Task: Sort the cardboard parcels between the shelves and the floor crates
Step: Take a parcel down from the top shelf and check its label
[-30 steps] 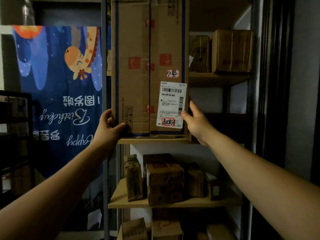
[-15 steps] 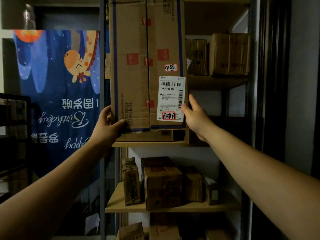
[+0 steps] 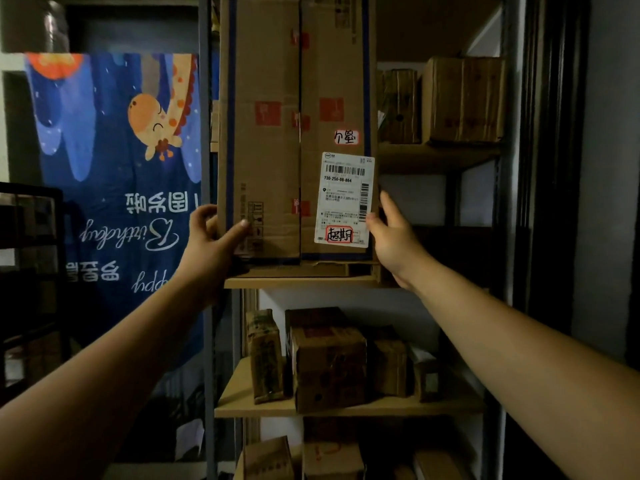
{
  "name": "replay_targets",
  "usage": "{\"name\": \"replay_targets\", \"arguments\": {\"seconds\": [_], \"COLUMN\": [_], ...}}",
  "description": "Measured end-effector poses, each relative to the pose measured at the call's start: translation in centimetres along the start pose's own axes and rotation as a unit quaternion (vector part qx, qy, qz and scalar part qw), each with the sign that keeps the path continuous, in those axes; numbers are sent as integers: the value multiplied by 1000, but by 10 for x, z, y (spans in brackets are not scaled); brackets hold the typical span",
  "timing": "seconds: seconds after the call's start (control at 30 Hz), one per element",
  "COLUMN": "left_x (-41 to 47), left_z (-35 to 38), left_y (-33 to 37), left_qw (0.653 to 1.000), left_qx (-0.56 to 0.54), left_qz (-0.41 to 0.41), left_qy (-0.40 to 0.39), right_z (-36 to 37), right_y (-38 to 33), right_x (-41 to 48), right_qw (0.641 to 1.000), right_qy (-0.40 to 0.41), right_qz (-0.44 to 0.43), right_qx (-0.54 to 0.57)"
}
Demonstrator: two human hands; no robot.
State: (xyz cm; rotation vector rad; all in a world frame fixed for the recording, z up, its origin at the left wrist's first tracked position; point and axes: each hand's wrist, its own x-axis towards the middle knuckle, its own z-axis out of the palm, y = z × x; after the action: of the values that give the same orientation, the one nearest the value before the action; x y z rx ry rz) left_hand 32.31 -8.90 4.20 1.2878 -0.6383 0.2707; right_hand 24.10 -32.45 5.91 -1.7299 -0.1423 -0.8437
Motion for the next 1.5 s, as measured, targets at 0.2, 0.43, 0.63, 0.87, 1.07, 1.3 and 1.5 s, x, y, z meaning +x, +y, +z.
{"name": "replay_targets", "arguments": {"seconds": [0.2, 0.43, 0.63, 0.87, 1.07, 1.3, 1.5], "left_x": [-8, -34, -76, -107, -131, -163, -181], "left_z": [-15, -45, -89, -160, -245, -327, -382], "left_y": [-10, -26, -29, -29, -31, -47, -80], "left_qw": [998, 1000, 998, 990, 988, 982, 968], "left_qx": [26, 8, 64, 119, 115, 132, 128], "left_qz": [-23, -21, 6, -12, -59, -99, -167], "left_qy": [-47, -18, 27, 70, 82, 97, 135], "right_z": [11, 40, 81, 149, 231, 318, 379], "right_y": [12, 27, 34, 37, 37, 56, 87], "right_x": [-16, -41, -62, -91, -125, -165, -185], "right_qw": [999, 998, 993, 986, 978, 971, 956], "right_qy": [-5, -39, -87, -121, -139, -144, -179], "right_qz": [32, 41, 73, 93, 128, 180, 227], "right_qx": [5, 18, 45, 64, 93, 64, 56]}}
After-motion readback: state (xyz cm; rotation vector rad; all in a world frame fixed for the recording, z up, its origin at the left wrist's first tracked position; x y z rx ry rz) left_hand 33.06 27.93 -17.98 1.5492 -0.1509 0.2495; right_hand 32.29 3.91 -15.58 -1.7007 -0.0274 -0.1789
